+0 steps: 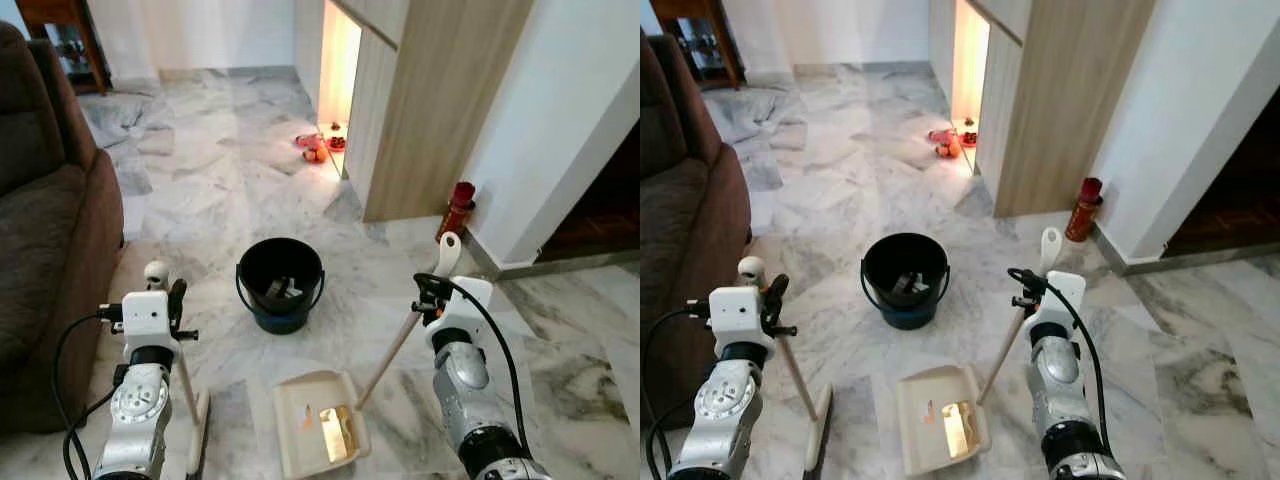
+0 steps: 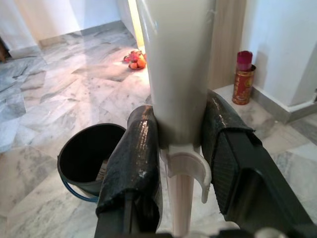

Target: Sweep floor

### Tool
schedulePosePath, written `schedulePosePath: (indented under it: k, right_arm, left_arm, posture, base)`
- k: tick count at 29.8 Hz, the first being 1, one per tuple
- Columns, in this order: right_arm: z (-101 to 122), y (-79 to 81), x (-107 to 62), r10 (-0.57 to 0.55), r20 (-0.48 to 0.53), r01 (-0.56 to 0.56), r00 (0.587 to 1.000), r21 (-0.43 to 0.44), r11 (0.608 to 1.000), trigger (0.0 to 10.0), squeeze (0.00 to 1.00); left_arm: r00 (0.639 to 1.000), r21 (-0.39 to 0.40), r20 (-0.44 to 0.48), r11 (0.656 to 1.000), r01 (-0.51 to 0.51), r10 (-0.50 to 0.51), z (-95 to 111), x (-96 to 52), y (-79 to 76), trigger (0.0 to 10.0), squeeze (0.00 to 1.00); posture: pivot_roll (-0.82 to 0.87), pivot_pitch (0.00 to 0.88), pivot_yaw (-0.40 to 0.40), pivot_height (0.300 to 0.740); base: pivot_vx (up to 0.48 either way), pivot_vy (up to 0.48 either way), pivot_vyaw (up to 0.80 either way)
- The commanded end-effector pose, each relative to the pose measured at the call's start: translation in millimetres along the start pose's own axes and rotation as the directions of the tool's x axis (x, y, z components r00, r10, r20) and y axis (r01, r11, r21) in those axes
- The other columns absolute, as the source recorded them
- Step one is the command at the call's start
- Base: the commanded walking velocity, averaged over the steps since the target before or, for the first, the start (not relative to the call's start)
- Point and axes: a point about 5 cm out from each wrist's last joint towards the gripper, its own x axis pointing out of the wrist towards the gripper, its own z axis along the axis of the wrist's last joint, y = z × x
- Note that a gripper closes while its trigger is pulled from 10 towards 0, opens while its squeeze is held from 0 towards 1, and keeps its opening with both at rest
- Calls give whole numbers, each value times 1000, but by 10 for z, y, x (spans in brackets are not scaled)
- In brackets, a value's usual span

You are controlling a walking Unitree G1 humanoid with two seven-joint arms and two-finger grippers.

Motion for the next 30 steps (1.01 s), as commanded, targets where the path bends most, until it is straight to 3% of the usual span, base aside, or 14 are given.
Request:
schedulePosePath:
  k: [1,30]
  right_arm:
    - [123,-7,51,6,44,-6,999,-12,1000,10000,0]
    - [156,85,69,73,50,-72,996,-25,997,10000,0]
  left_arm:
    - [999,12,37,1000,9,-9,83,31,-22,10000,0]
    - [999,9,42,1000,7,-8,88,55,-48,10000,0]
  posture:
    - [124,0,-37,740]
    - [122,0,-38,740]
  base:
    - [244,0,0]
    - [234,0,191]
